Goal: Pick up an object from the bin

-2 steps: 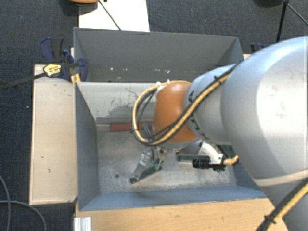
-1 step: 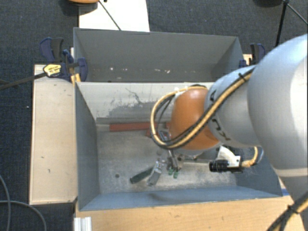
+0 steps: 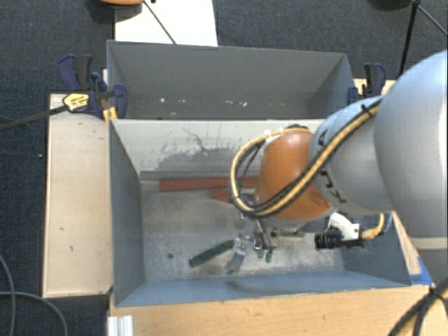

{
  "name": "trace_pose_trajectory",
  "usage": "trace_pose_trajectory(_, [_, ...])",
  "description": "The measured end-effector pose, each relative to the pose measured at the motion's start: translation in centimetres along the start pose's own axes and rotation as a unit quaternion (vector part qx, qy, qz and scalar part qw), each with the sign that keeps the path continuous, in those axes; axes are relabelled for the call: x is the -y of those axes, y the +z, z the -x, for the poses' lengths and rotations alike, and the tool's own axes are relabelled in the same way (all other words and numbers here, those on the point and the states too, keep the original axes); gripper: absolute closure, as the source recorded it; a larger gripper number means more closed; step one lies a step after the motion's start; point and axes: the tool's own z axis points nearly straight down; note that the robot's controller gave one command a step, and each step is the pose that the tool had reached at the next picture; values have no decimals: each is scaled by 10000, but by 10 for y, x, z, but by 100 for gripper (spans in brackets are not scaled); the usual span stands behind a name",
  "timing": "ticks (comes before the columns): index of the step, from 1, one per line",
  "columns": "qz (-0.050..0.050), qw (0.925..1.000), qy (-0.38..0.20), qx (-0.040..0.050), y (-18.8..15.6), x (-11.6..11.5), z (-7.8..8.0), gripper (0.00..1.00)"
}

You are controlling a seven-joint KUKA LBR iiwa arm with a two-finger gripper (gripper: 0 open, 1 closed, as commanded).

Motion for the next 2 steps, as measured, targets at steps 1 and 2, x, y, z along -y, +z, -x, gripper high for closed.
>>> trace_pose_trajectory(1, [22,9950,-997,12,26,-66,-18,100])
trace_pose_trajectory(2, [22,9950,-994,12,26,-66,-18,100])
